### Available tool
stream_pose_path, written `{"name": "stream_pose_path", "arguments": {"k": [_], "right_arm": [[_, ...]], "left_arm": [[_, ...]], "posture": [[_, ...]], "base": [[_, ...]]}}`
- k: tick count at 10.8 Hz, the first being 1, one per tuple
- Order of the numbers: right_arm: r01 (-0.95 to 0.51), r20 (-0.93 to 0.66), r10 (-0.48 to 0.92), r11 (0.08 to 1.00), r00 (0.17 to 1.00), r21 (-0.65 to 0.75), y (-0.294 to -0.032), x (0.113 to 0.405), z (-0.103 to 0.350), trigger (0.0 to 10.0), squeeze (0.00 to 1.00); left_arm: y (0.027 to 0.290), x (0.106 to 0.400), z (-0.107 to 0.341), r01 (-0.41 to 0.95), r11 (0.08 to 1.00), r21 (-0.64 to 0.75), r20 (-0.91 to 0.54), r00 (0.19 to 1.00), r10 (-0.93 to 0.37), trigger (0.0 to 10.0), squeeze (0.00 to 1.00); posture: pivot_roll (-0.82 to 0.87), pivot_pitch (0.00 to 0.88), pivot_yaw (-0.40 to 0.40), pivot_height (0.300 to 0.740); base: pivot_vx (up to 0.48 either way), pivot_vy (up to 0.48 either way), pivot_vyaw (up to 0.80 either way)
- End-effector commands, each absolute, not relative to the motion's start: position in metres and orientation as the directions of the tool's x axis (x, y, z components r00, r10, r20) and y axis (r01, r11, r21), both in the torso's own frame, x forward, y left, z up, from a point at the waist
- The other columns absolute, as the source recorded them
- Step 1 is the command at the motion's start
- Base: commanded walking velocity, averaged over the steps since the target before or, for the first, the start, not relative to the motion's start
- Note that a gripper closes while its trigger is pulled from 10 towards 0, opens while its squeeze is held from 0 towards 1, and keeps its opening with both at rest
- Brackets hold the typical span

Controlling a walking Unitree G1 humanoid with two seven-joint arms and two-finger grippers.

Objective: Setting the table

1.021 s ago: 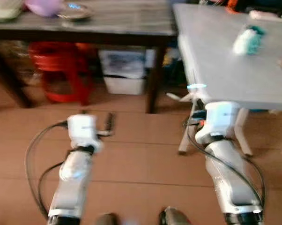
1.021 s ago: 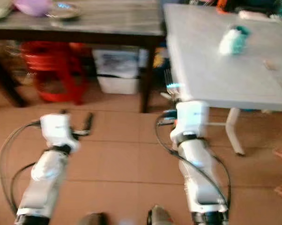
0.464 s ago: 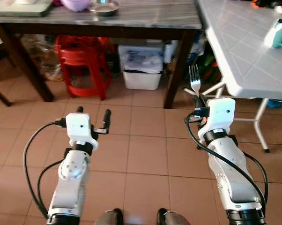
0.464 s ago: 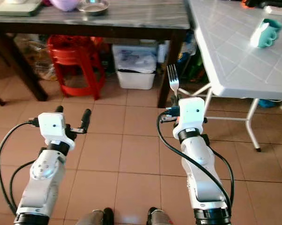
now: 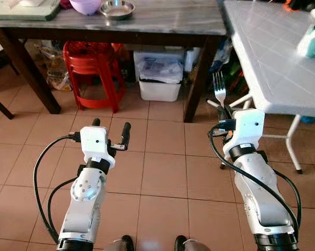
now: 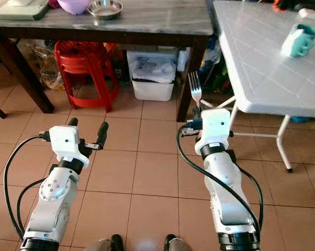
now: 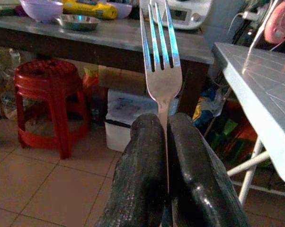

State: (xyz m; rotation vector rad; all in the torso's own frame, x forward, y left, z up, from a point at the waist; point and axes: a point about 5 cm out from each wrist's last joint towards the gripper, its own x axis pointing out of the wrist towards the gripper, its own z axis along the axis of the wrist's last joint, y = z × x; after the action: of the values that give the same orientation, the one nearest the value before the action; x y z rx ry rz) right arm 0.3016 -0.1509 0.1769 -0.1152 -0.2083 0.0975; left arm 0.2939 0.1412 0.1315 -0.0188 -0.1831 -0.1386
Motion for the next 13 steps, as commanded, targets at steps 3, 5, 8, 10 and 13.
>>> {"name": "stream_pose_path", "arguments": {"k": [3, 5, 8, 10, 13], "right_arm": [[-0.080, 0.214, 0.106, 0.989, 0.971, -0.127, -0.1525, 0.3013, 0.1786, 10.0, 0.00], [-0.072, 0.217, 0.103, 0.987, 0.971, -0.147, -0.1511, 0.3009, 0.1789, 10.0, 0.00], [-0.066, 0.222, 0.092, 0.990, 0.971, -0.124, -0.1516, 0.3006, 0.1791, 10.0, 0.00], [-0.058, 0.223, 0.081, 0.992, 0.971, -0.109, -0.1530, 0.3003, 0.1790, 10.0, 0.00], [-0.054, 0.218, 0.073, 0.994, 0.973, -0.091, -0.1535, 0.2999, 0.1787, 10.0, 0.00]], "left_arm": [[0.1419, 0.2925, 0.1317, 0.140, 0.990, -0.015, 0.187, 0.973, -0.135, 10.0, 0.00], [0.1425, 0.2914, 0.1303, 0.141, 0.990, -0.016, 0.180, 0.974, -0.135, 10.0, 0.00], [0.1422, 0.2916, 0.1303, 0.144, 0.989, -0.017, 0.179, 0.974, -0.139, 10.0, 0.00], [0.1418, 0.2916, 0.1303, 0.147, 0.989, -0.018, 0.179, 0.974, -0.142, 10.0, 0.00], [0.1404, 0.2913, 0.1299, 0.153, 0.988, -0.021, 0.177, 0.973, -0.147, 10.0, 0.00]], "posture": [[-0.08, 0.208, -0.023, 0.740], [-0.08, 0.212, -0.018, 0.740], [-0.08, 0.214, -0.015, 0.740], [-0.08, 0.214, -0.015, 0.740], [-0.08, 0.216, -0.015, 0.740]], "base": [[0.371, 0.000, 0.00], [0.375, 0.000, 0.31], [0.371, 0.000, 0.46], [0.369, 0.000, 0.00], [0.364, 0.000, 0.00]]}}
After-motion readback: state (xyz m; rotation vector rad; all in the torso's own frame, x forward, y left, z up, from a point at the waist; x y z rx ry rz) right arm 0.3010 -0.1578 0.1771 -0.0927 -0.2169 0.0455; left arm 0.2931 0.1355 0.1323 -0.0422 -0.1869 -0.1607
